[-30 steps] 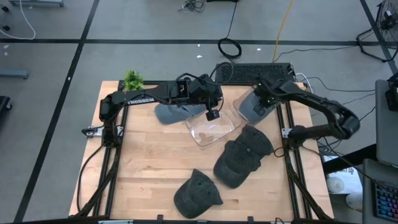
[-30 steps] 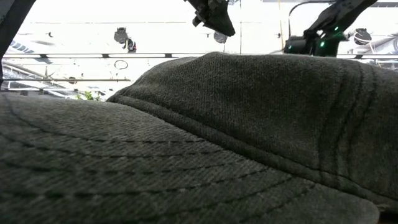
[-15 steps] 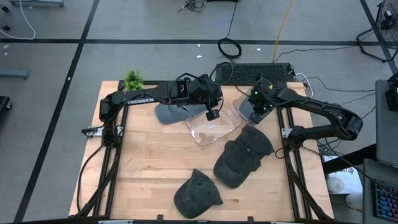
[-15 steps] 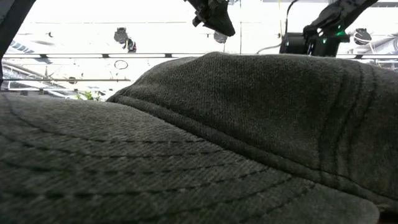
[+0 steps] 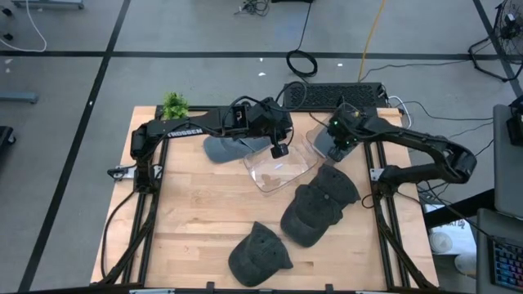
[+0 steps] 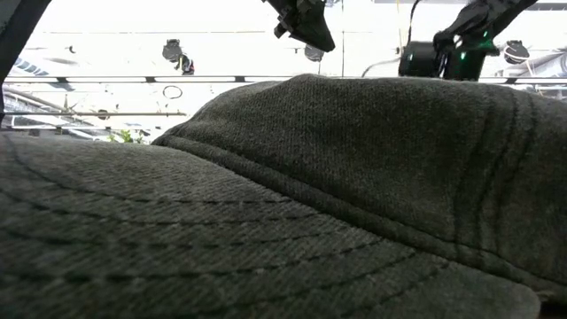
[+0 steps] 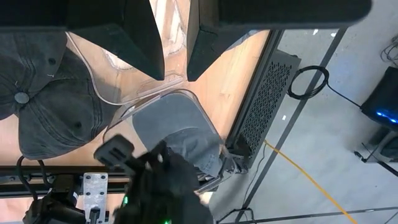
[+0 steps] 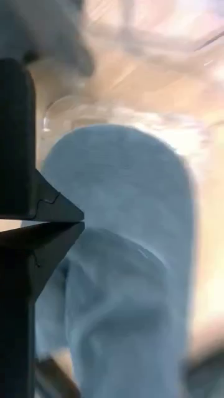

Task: Pick & Place hat
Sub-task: Put the bottom gray cap into the right transparent bin, then stack the left gray cap on top of the gray cap in the right transparent bin

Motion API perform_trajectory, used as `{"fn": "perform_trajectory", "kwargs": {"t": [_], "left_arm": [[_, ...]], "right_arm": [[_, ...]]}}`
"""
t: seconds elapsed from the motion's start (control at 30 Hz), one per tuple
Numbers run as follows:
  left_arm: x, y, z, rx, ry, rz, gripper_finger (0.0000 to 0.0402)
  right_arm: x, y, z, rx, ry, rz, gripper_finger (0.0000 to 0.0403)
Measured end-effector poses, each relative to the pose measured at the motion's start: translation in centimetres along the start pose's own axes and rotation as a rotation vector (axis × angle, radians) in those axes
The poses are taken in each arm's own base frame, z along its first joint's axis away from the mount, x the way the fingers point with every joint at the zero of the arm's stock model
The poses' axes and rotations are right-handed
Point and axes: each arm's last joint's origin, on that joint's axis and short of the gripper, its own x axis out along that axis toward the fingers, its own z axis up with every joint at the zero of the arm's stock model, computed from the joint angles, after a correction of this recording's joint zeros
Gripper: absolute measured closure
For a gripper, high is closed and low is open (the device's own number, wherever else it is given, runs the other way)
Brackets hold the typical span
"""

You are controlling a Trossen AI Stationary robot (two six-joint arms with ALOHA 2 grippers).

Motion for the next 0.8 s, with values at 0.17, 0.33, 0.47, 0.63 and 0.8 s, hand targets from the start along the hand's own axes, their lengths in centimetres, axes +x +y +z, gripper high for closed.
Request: {"fn": "perform_trajectory", "kwargs": {"t": [0.17, 0.33, 0.47, 0.63, 0.8], "left_arm": [[-1.6, 0.4, 0.4, 0.023, -0.014, 0.001, 0.0323], [-4.8, 1.2, 0.4, 0.037, 0.007, -0.006, 0.0323], [-7.3, 1.7, 0.8, 0.058, -0.040, -0.063, 0.0323], [-8.7, 1.9, 0.3, 0.051, -0.102, -0.138, 0.0323], [-8.8, 3.6, -3.1, -0.071, -0.003, -0.087, 0.0323]], "right_arm": [[-3.9, -0.4, 0.3, 0.020, -0.195, -0.006, 0.0403], [-6.7, 0.0, 0.2, 0.043, -0.526, 0.111, 0.0403], [-7.0, 0.7, 0.0, 0.020, -0.753, 0.248, 0.0403], [-5.5, 1.5, -0.5, -0.014, -0.864, 0.300, 0.0403], [-5.3, 2.2, -0.8, -0.066, -0.853, 0.319, 0.0403]]}}
